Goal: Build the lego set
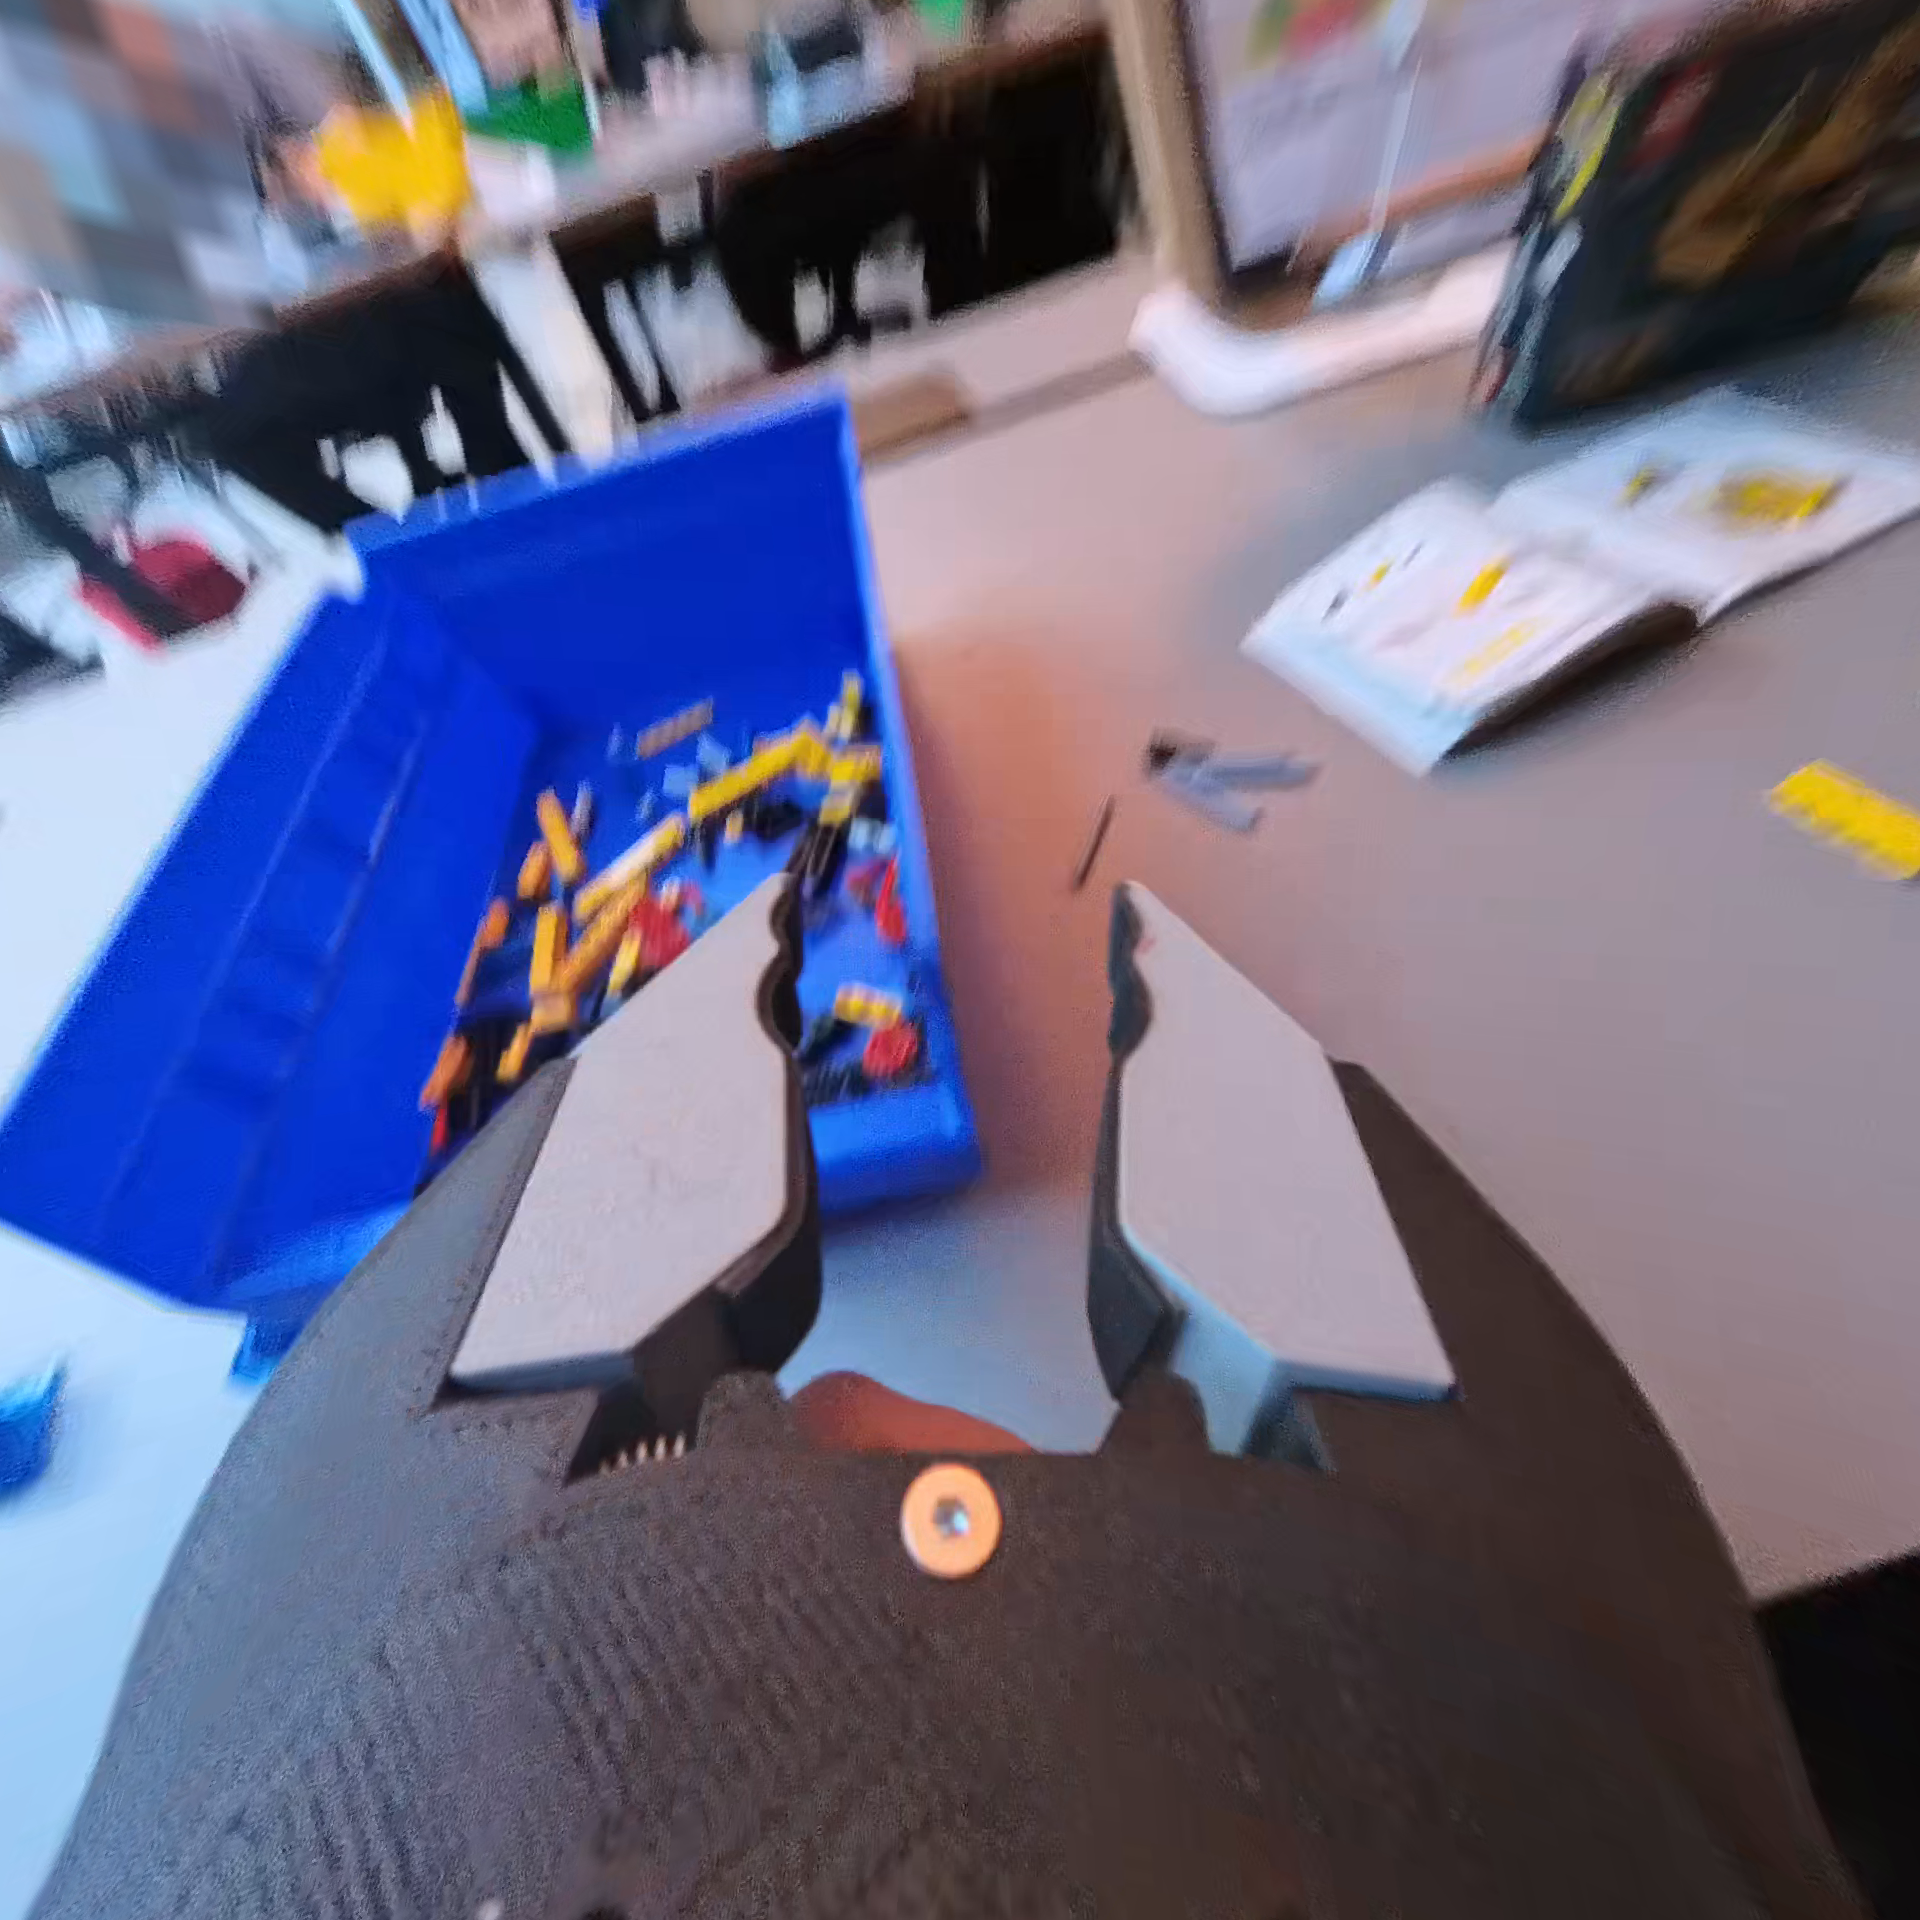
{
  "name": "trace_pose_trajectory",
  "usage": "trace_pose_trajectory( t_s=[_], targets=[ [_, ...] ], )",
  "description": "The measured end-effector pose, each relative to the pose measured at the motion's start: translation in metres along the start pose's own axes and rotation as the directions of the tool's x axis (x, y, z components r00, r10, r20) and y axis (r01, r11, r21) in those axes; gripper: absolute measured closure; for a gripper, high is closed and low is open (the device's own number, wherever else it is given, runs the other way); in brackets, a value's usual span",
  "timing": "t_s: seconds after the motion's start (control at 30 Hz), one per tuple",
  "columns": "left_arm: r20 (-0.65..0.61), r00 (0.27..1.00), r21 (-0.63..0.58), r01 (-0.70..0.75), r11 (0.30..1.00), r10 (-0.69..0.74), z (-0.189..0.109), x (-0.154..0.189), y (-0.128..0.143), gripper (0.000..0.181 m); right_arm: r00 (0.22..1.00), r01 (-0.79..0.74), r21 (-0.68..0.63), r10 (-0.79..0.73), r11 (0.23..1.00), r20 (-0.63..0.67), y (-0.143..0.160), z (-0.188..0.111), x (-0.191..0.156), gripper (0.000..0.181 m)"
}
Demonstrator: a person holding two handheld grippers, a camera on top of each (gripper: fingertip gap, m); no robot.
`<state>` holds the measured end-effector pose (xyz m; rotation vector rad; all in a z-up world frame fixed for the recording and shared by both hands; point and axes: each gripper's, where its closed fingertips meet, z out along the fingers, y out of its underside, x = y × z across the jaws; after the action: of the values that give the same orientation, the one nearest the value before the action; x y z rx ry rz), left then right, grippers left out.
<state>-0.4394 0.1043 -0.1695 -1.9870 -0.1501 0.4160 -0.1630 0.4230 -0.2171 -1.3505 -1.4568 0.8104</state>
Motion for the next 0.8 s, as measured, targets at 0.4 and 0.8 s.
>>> trace_pose_trajectory(
  t_s=[0.4,0.8],
  targets=[
    [-0.159,0.984,-0.135,-0.100,0.986,0.078,0.026,0.067,0.031,0.151,0.998,-0.055,0.016,0.055,0.998,0.001,0.000,-0.008,0.000,0.142],
    [-0.208,0.975,-0.037,0.076,0.996,-0.082,-0.013,0.019,0.020,0.135,0.911,-0.101,0.305,0.212,0.947,-0.355,-0.025,-0.115,0.092,0.163]
  ],
)
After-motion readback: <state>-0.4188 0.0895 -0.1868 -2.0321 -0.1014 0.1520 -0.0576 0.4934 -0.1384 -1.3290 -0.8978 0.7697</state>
